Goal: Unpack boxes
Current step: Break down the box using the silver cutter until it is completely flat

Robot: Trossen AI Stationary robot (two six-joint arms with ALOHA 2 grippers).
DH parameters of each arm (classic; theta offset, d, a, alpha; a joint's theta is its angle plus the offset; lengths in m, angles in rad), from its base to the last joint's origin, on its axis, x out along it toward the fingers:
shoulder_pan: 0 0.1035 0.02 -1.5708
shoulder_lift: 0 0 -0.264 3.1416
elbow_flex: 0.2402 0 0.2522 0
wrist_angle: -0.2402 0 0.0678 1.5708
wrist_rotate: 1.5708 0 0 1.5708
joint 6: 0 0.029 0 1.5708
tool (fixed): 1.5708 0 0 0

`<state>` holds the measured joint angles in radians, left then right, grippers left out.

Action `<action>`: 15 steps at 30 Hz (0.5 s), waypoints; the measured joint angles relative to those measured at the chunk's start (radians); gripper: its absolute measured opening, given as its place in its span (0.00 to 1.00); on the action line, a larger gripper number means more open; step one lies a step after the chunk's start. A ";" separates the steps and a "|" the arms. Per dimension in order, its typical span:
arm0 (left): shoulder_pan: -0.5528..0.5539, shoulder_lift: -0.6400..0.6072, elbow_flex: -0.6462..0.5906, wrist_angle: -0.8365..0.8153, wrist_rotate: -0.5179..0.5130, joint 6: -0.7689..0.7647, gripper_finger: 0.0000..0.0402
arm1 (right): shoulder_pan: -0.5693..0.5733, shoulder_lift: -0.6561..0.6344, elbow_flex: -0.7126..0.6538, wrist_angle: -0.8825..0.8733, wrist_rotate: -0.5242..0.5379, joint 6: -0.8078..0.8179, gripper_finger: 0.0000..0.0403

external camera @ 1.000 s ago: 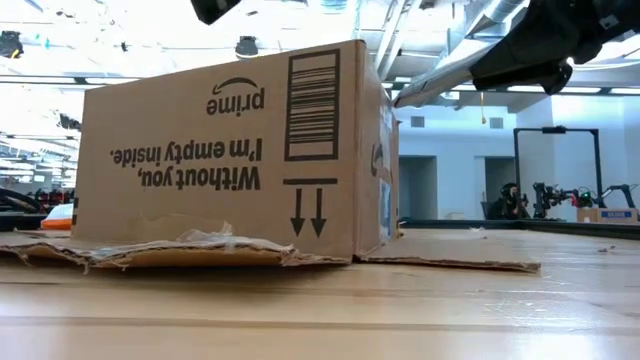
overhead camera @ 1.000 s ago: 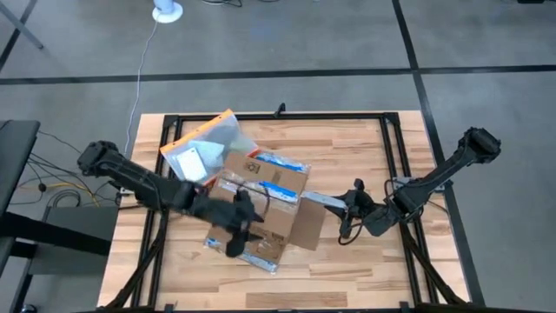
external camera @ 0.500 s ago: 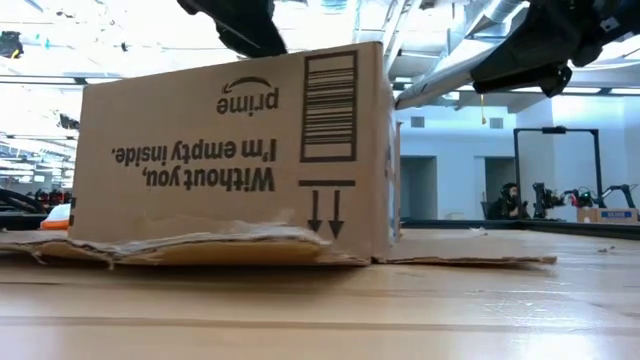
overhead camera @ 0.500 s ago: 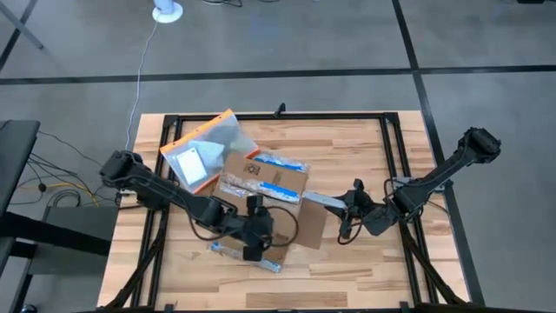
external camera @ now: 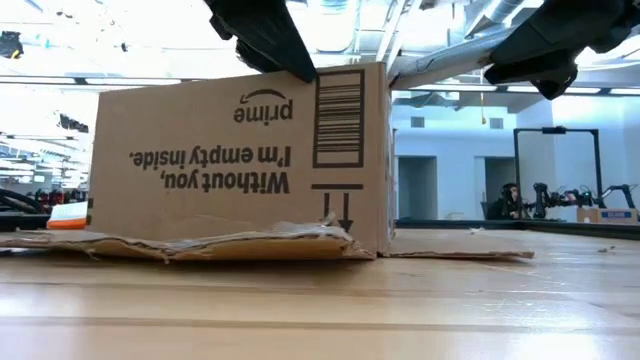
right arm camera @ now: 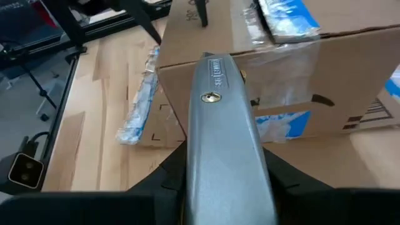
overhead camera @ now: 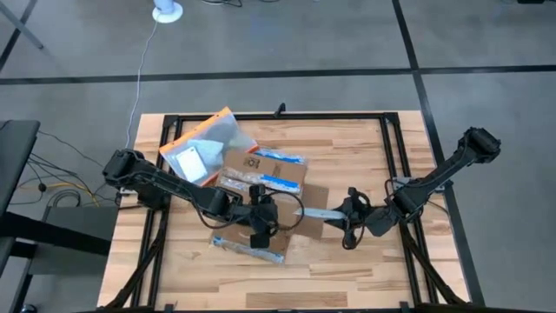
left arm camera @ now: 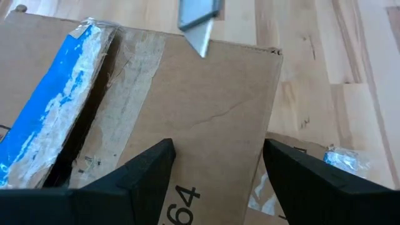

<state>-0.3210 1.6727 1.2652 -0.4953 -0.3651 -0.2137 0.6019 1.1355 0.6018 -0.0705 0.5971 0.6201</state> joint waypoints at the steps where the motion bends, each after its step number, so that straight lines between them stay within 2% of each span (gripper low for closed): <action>1: 0.003 0.000 0.000 0.000 0.000 0.007 0.59 | -0.001 0.000 0.000 -0.001 -0.002 0.000 0.23; 5: 0.004 0.000 0.000 -0.010 0.008 0.011 0.59 | -0.002 -0.003 0.000 -0.008 0.016 -0.003 0.23; 10: -0.017 0.000 0.000 -0.015 0.028 -0.009 0.59 | -0.008 -0.029 0.000 -0.073 0.163 -0.018 0.23; 15: -0.033 0.000 -0.001 -0.015 0.040 -0.012 0.59 | -0.042 -0.035 0.000 -0.167 0.166 0.008 0.23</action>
<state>-0.3537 1.6726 1.2644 -0.5106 -0.3254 -0.2255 0.5603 1.1005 0.6022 -0.2376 0.7634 0.6277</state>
